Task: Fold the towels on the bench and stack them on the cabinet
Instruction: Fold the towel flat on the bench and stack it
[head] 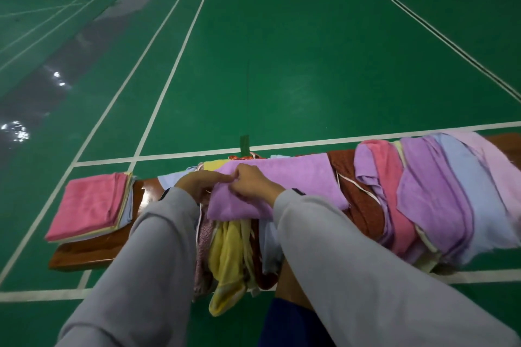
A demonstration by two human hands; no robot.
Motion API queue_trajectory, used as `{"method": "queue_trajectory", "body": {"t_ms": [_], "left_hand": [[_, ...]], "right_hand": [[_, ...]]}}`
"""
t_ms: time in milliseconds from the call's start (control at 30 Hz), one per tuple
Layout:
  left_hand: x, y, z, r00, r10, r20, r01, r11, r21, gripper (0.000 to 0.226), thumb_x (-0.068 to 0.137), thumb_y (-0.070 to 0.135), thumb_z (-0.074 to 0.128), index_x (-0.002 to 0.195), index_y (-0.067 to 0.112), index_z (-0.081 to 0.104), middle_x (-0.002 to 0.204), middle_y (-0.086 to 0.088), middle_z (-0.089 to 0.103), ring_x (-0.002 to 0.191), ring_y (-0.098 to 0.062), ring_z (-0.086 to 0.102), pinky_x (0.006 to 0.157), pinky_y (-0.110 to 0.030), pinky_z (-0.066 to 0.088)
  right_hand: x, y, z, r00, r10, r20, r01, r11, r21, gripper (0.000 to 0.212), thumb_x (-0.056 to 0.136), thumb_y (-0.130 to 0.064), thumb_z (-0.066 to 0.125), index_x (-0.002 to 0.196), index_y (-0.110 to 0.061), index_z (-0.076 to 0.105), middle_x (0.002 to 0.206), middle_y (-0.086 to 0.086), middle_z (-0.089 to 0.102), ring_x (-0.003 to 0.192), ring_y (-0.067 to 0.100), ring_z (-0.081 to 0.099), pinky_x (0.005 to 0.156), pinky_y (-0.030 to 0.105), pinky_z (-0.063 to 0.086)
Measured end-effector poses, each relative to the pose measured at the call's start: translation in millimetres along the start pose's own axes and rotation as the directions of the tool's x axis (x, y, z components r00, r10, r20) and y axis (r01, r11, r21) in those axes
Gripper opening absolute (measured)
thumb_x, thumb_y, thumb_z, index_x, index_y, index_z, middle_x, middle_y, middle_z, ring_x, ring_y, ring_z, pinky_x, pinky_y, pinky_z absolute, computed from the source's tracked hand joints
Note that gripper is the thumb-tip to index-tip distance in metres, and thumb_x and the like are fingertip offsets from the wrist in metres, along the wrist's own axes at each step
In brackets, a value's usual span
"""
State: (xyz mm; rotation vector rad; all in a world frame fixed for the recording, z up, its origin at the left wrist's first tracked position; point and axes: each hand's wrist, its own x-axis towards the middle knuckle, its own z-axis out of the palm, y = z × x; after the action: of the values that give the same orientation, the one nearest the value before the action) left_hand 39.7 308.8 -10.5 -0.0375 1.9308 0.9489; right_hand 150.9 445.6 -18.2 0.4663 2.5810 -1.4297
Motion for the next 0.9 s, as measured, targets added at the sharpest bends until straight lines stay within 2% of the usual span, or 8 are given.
{"method": "queue_trajectory", "body": {"t_ms": [100,200,367,467,600,700,767,900], "left_hand": [[-8.9,7.3,9.3,1.0,0.001,0.029,0.0,1.0,-0.007,0.047,0.092,0.037,0.075,0.123,0.002,0.067,0.111,-0.01,0.076,0.103,-0.025,0.071,0.088,-0.035,0.058],[-7.4,9.6,12.7,0.988,0.094,-0.121,-0.094,0.996,0.011,0.043,0.088,0.035,0.078,0.12,0.008,0.067,0.114,-0.006,0.071,0.108,-0.021,0.067,0.09,-0.035,0.055],[-18.4,27.1,23.6,0.996,0.0,-0.089,-0.002,1.0,-0.025,0.018,0.095,0.023,0.067,0.087,0.008,0.061,0.064,-0.003,0.062,0.049,-0.011,0.058,0.04,-0.021,0.045],[-23.8,29.9,25.4,0.996,-0.065,-0.059,0.062,0.997,-0.047,0.023,0.09,0.026,0.071,0.095,0.004,0.067,0.067,-0.005,0.069,0.052,-0.015,0.062,0.049,-0.022,0.049],[-25.6,29.1,37.0,0.993,-0.07,-0.092,0.054,0.985,-0.164,0.022,0.089,0.021,0.07,0.076,0.011,0.056,0.06,-0.004,0.052,0.048,-0.017,0.052,0.047,-0.024,0.046],[-26.0,37.5,54.3,0.988,0.016,-0.153,-0.032,0.994,-0.106,0.024,0.091,0.021,0.068,0.074,0.013,0.054,0.064,-0.004,0.051,0.056,-0.016,0.052,0.053,-0.024,0.043],[-25.5,47.0,64.0,0.964,0.107,-0.243,-0.119,0.992,-0.036,0.016,0.087,0.018,0.073,0.082,0.009,0.06,0.076,-0.01,0.059,0.069,-0.021,0.058,0.064,-0.028,0.046],[-27.4,62.2,74.4,0.97,0.119,-0.211,-0.134,0.989,-0.061,0.018,0.082,0.027,0.075,0.083,0.015,0.061,0.061,-0.002,0.056,0.05,-0.016,0.055,0.051,-0.02,0.044]], "right_hand": [[0.1,1.5,9.2,0.999,-0.026,0.028,0.025,0.998,0.061,0.027,0.087,-0.024,0.063,0.11,-0.016,0.051,0.103,0.011,0.065,0.093,0.028,0.067,0.08,0.053,0.059],[-4.7,0.7,11.0,0.997,-0.007,0.077,0.0,0.996,0.089,0.057,0.085,-0.048,0.069,0.126,-0.017,0.045,0.108,0.008,0.065,0.094,0.023,0.067,0.079,0.049,0.061],[-8.5,-9.3,8.4,0.981,0.052,0.186,-0.079,0.987,0.14,0.12,0.061,-0.08,0.076,0.151,-0.021,0.023,0.135,0.007,0.06,0.118,0.023,0.06,0.101,0.046,0.053],[-11.4,-11.5,5.2,0.979,0.086,0.186,-0.128,0.965,0.228,0.138,0.052,-0.076,0.084,0.157,-0.019,0.016,0.137,0.009,0.06,0.12,0.023,0.061,0.103,0.046,0.053],[-24.0,-7.6,1.0,0.969,0.095,0.229,-0.148,0.963,0.226,0.128,0.071,-0.038,0.082,0.159,-0.012,-0.008,0.126,0.011,0.063,0.114,0.025,0.062,0.098,0.046,0.055],[-27.1,-5.8,7.8,0.978,0.155,0.143,-0.191,0.937,0.292,0.118,0.067,-0.045,0.077,0.157,-0.01,0.009,0.114,0.009,0.069,0.104,0.022,0.067,0.086,0.044,0.06],[-29.6,-5.3,5.4,0.964,0.239,0.116,-0.265,0.889,0.374,0.082,0.074,-0.041,0.075,0.14,-0.014,0.033,0.099,0.006,0.069,0.091,0.018,0.068,0.075,0.041,0.061],[-66.8,-15.4,-24.7,0.959,0.133,0.252,-0.243,0.844,0.478,0.018,0.098,-0.042,0.06,0.092,-0.031,0.048,0.067,-0.001,0.037,0.055,0.011,0.047,0.043,0.02,0.04]]}}
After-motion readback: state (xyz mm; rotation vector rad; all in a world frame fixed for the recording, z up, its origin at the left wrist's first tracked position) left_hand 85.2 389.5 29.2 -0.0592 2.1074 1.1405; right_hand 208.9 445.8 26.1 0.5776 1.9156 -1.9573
